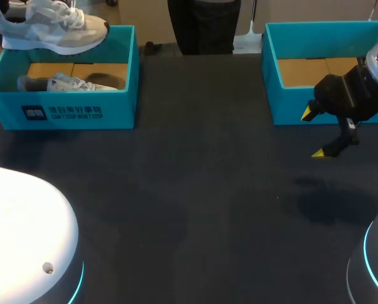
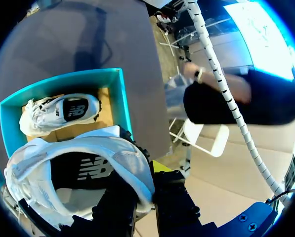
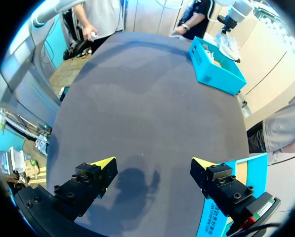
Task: Take the shoe out of the shoebox, open the shoe tongue, remove and reinsert the insole, then place the shoe into the shoebox
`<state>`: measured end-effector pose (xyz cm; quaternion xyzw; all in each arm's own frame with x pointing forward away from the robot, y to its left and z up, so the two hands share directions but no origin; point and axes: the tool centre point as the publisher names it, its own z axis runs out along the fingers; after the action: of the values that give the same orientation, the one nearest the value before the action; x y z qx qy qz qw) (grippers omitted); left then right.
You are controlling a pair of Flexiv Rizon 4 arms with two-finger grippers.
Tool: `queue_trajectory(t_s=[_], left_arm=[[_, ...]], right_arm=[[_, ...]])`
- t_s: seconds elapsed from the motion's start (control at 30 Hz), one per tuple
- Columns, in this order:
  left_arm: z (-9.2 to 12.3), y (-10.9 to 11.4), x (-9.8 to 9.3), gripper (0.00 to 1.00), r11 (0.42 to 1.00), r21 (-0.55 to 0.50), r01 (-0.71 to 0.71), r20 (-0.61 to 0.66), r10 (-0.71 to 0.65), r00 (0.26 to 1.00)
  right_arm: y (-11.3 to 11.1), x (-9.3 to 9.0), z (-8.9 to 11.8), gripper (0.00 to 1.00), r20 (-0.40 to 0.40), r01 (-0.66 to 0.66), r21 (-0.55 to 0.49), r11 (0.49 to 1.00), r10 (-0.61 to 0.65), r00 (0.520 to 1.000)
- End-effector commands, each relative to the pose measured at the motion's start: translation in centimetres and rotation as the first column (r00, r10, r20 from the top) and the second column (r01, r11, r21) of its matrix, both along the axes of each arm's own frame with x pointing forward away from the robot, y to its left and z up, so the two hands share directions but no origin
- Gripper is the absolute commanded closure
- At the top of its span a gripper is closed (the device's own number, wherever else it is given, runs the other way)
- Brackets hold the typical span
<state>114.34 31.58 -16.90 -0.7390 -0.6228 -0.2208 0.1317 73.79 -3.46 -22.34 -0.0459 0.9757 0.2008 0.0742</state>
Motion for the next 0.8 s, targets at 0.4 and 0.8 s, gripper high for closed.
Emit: queue_trajectory(t_s=[0.4, 0.8], left_arm=[[-1.2, -0.5, -1.6, 1.0, 0.999, -0.016, 0.03, -0.053, -0.031, 0.998], [-3.8, -0.6, 1.0, 1.0, 0.998, -0.062, -0.019, -0.045, 0.016, 0.999]], right_arm=[[0.1, 0.0, -0.1, 0.0, 0.001, 0.001, -0.004, 1.0, -0.001, 1.0], [0.1, 0.0, -0.1, 0.0, 0.001, 0.001, -0.004, 1.0, -0.001, 1.0]])
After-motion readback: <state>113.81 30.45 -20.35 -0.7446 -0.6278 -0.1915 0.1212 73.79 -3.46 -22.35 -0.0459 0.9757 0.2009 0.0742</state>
